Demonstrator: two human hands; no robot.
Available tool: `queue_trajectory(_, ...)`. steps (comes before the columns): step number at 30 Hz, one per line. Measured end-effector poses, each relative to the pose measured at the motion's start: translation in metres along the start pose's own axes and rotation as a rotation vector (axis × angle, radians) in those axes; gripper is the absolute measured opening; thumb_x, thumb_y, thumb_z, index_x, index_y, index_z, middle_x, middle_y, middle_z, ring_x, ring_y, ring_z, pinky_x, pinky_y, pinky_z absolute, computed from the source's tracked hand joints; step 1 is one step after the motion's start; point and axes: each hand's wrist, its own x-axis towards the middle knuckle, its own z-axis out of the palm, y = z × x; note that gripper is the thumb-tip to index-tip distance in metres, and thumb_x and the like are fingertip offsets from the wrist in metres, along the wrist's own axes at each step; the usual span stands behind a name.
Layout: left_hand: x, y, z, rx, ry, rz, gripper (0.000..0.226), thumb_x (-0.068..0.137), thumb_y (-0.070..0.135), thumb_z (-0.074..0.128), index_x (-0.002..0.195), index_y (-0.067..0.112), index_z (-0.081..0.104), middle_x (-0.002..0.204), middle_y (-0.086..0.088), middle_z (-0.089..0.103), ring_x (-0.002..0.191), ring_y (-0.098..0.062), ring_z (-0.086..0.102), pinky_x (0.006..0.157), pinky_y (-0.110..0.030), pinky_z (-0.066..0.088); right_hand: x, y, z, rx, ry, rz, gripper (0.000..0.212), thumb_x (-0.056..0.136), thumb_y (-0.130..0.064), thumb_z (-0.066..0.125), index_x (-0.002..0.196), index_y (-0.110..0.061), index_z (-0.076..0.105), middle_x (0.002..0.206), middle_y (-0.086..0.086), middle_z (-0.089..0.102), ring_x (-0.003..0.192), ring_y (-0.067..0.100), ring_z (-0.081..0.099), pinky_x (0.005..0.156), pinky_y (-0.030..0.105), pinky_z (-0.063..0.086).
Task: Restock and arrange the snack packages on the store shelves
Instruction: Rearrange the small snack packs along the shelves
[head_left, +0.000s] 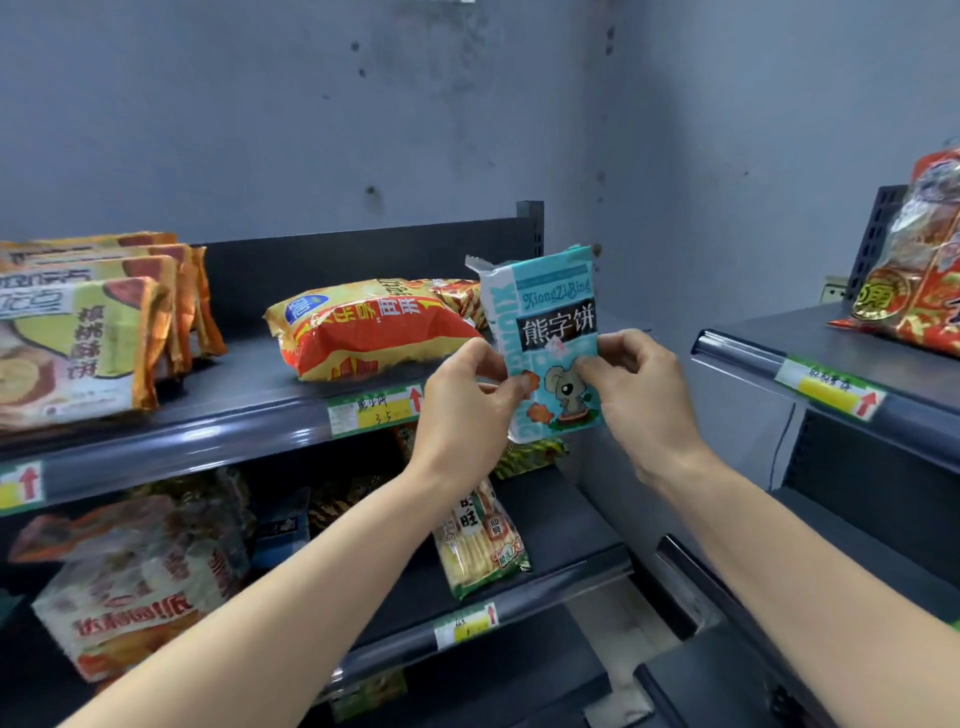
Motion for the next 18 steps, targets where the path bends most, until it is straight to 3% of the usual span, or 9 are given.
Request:
queue_trajectory(3,0.007,0.002,0.005,0.009,0.047,0.008,0.009,0.087,0.020,0.065,0.087,0.014,0.060,0.085,0.011,0.065,0.077,0.000,0.060,0.065,-0.020,0.051,0.014,0.000,0.001,0.028,-0.026,-0.038,0.003,0.088,-0.009,0.061,0.088,-0.012,0.062,0.079,-0.008,0.065,0.060,-0.008,0.060,0.049,0.007,0.044)
queue_trajectory(6,0.016,0.002,0.006,-0.008,0.083,-0.009,0.007,0.087,0.020,0.066,0.086,0.017,0.059,0.086,0.009,0.066,0.080,-0.006,0.063,0.071,-0.030,0.057,0.027,-0.003,0.005,0.049,-0.071,-0.070,0.003,0.088,-0.008,0.060,0.090,-0.011,0.061,0.079,-0.008,0.065,0.057,-0.013,0.059,0.048,0.006,0.043)
queue_trajectory(9,0.026,0.004,0.004,-0.013,0.116,0.002,0.009,0.086,0.019,0.066,0.084,0.023,0.059,0.088,0.007,0.068,0.085,-0.011,0.067,0.077,-0.038,0.058,0.040,-0.006,0.011,0.099,-0.103,-0.086,0.004,0.088,-0.008,0.060,0.089,-0.012,0.060,0.079,-0.008,0.065,0.062,-0.006,0.063,0.049,0.009,0.045)
queue_trajectory(12,0.036,0.011,-0.002,0.026,0.149,0.027,0.012,0.086,0.020,0.067,0.082,0.024,0.057,0.089,0.008,0.068,0.086,-0.009,0.067,0.075,-0.032,0.058,0.051,-0.012,0.018,0.122,-0.126,-0.108,0.005,0.088,-0.010,0.060,0.087,-0.014,0.060,0.079,-0.007,0.066,0.062,-0.006,0.063,0.050,0.010,0.046)
queue_trajectory(18,0.070,0.027,-0.036,0.087,0.308,0.084,0.015,0.082,0.021,0.071,0.080,0.014,0.058,0.086,0.001,0.070,0.083,-0.017,0.068,0.076,-0.042,0.057,0.081,-0.041,0.049,0.187,-0.173,-0.192,0.004,0.087,-0.014,0.061,0.089,-0.017,0.059,0.083,-0.008,0.065,0.074,0.001,0.063,0.054,0.009,0.048)
